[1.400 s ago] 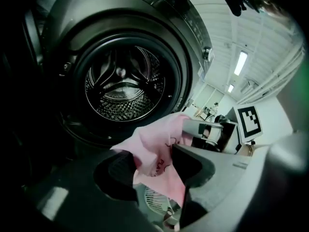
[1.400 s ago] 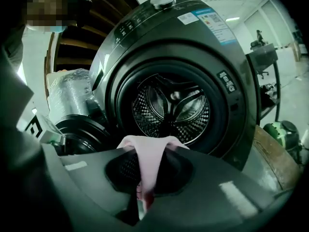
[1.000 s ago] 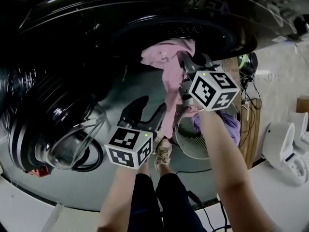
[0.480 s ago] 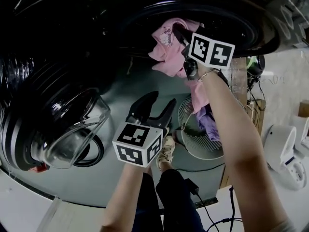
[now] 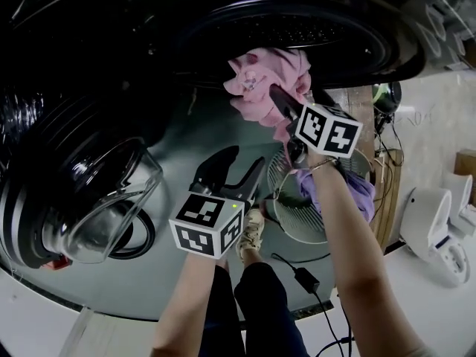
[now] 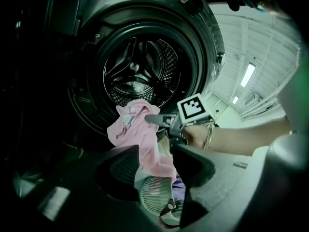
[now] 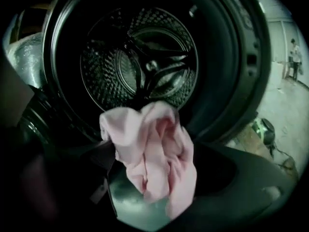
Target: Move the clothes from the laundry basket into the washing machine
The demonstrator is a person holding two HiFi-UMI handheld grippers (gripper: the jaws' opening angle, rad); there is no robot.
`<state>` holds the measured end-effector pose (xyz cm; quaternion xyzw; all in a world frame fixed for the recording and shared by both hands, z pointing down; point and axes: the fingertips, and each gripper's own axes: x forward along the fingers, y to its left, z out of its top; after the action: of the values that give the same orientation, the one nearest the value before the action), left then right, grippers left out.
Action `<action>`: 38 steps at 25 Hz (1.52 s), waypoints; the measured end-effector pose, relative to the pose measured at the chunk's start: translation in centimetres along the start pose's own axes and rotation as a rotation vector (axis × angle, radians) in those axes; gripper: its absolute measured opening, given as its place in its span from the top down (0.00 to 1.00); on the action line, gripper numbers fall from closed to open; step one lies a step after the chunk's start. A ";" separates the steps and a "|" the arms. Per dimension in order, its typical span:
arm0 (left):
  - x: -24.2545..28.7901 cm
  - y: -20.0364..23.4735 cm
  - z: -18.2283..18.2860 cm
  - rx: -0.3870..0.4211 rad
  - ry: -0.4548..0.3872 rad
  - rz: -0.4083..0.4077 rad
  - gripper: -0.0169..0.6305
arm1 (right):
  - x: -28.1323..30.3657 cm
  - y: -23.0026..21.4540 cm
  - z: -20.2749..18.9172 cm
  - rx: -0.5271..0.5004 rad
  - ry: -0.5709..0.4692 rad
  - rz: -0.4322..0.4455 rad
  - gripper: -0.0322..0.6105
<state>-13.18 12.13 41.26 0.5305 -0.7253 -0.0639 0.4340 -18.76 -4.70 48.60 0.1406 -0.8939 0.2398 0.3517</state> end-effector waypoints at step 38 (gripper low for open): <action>-2.0 -1.3 -2.2 -0.055 -0.007 -0.027 0.64 | 4.9 4.2 10.0 -0.057 -0.165 -0.032 0.32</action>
<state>-10.59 14.08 40.78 0.5277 -0.7176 -0.0914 0.4452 -29.59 -6.85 44.29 0.1642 -0.9239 0.1963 0.2844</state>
